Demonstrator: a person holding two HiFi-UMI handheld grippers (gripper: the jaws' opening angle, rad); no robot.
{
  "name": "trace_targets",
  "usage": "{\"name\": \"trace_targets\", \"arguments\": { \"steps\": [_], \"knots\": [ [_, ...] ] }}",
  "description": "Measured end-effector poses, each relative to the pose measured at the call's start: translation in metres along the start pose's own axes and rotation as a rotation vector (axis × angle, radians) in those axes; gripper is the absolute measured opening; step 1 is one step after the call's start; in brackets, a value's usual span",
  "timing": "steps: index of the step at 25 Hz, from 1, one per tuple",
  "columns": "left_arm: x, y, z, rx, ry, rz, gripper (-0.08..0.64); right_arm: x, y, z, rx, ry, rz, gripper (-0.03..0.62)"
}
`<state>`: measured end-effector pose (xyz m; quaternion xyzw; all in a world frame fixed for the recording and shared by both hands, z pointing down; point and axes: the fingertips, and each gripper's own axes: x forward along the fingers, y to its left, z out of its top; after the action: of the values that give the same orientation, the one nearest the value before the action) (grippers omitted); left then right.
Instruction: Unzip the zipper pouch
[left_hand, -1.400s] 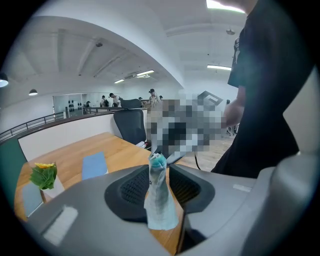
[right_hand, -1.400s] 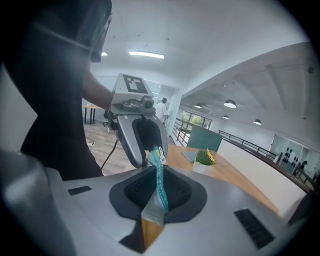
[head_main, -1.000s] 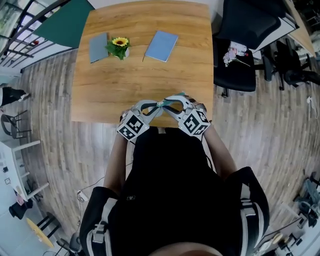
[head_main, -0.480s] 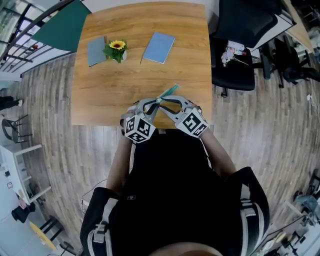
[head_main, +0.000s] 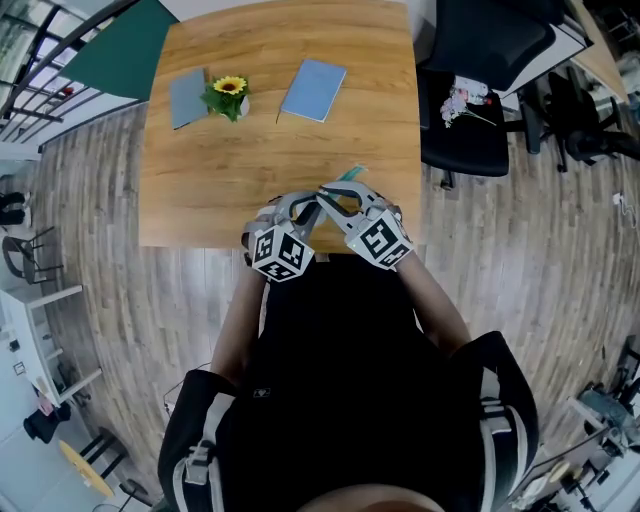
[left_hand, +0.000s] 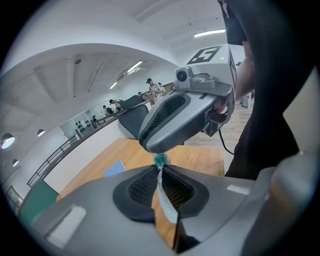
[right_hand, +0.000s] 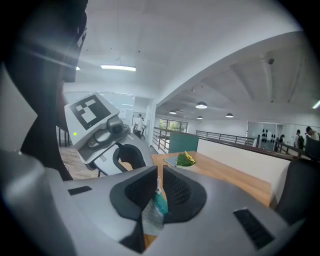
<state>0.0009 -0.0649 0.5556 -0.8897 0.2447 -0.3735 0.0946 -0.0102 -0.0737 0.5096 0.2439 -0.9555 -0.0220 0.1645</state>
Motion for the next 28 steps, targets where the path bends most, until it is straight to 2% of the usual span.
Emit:
{"name": "trace_targets", "arguments": {
  "steps": [2,8,14,28],
  "knots": [
    [-0.001,-0.001,-0.001,0.001,0.003,0.002,0.029,-0.003,-0.004,-0.003,0.034,-0.015,-0.007,0.034],
    [0.000,0.000,-0.002,0.004,0.009,0.015,0.029,-0.008,-0.009,-0.011,0.163,-0.044,0.051,0.044],
    [0.000,-0.004,-0.004,0.001,0.015,0.021,0.029,-0.008,-0.007,-0.010,0.268,-0.084,0.074,0.046],
    [-0.004,-0.001,-0.004,-0.023,0.005,0.041,0.029,-0.001,0.000,-0.012,0.321,-0.071,0.079,0.009]
  ]
}}
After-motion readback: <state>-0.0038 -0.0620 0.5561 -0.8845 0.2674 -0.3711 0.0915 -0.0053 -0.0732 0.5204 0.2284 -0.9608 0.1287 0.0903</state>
